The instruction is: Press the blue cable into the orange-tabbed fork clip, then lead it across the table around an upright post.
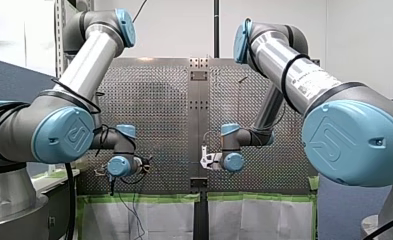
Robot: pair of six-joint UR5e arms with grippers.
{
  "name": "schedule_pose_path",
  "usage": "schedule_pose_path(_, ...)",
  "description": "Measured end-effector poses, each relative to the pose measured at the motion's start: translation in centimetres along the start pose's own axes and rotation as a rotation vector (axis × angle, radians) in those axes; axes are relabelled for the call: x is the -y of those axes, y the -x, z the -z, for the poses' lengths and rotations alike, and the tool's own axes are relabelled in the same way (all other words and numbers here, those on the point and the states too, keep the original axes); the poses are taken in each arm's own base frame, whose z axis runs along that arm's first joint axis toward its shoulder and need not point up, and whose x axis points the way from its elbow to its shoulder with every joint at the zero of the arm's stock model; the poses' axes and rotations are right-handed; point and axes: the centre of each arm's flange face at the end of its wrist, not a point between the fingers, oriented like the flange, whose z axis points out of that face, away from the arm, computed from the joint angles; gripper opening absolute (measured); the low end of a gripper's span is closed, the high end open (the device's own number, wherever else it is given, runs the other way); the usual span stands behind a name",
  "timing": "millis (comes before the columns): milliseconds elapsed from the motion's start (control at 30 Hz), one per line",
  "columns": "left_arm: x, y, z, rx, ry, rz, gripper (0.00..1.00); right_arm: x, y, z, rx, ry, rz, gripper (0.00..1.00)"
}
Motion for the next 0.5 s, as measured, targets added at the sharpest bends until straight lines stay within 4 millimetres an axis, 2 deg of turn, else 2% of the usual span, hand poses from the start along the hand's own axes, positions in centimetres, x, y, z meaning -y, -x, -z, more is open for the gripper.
schedule_pose_path(500,2.4,0.3,-0.4,-0.012,-0.006,-0.044,1.0,0.0,0.0,-0.1,-0.006,0.001,0.0,0.0)
